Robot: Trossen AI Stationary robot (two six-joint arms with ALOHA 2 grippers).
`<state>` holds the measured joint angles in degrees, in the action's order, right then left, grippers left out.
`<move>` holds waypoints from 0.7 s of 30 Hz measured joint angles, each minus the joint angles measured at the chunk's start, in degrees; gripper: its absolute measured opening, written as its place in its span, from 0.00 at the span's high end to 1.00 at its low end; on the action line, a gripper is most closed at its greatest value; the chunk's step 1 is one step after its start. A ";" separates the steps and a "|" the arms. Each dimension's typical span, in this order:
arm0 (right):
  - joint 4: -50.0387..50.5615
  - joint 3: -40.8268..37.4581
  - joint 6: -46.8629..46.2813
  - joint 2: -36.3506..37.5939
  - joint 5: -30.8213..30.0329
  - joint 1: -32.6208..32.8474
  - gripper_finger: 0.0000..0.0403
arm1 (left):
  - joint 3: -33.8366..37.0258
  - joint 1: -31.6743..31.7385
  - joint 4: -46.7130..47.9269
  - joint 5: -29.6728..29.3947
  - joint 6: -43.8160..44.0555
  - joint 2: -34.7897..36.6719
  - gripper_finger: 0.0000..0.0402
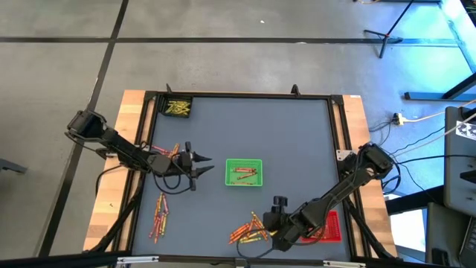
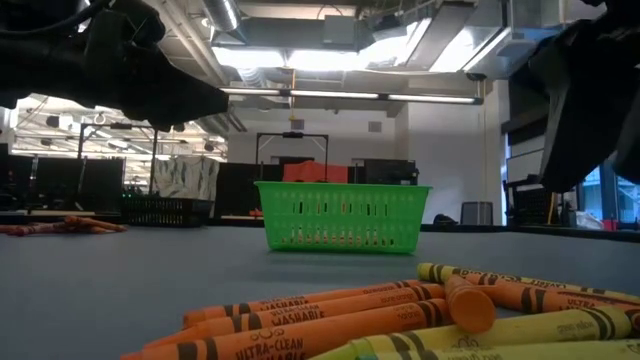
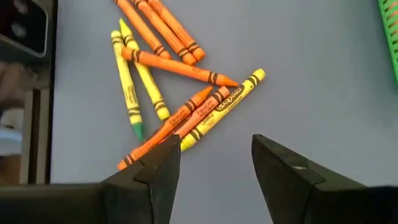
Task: Sort crayons
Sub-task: Put the light green crayon into the black bin
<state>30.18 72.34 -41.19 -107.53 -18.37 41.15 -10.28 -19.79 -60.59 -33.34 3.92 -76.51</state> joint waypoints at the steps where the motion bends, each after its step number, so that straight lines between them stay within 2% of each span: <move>1: -0.23 0.00 -0.69 -0.02 -0.02 -0.02 0.51 | 0.00 0.00 0.00 0.00 0.07 0.00 0.68; 10: -1.69 0.00 -14.12 -0.86 -2.19 -3.19 0.51 | 0.00 0.25 -0.80 0.00 0.35 0.00 0.68; 16: -5.53 0.00 -15.41 -4.62 -2.96 -5.75 0.51 | 0.00 0.26 -1.08 0.00 0.99 0.02 0.68; 21: -5.75 0.00 -15.44 -6.84 -1.31 -6.39 0.51 | 0.00 0.11 -1.02 0.00 1.93 0.00 0.68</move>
<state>24.43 72.34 -56.62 -114.37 -19.68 34.76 -10.28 -19.68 -61.60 -33.34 5.85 -76.51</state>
